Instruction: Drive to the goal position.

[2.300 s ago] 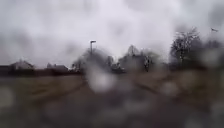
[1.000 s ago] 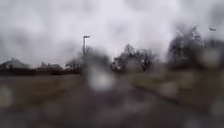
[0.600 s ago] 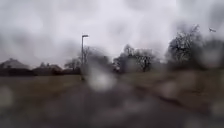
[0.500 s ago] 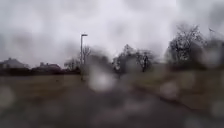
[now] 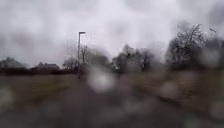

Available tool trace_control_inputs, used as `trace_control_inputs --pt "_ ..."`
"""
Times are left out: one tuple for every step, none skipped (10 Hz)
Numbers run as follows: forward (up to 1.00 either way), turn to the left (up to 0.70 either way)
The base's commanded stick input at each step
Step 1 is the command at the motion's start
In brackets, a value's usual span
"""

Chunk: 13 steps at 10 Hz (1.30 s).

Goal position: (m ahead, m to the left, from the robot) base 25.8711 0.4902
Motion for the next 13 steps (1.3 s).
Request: trace_control_inputs --pt "1.0 0.4" --pt "1.0 0.4" --pt "1.0 0.26" --pt "1.0 0.11" --pt "1.0 0.0" --pt "1.0 0.0" --pt "1.0 0.0" --pt "1.0 0.0" --pt "1.0 0.0" --pt "1.0 0.0" --pt "1.0 0.0" --pt "1.0 0.0" --pt "1.0 0.0"
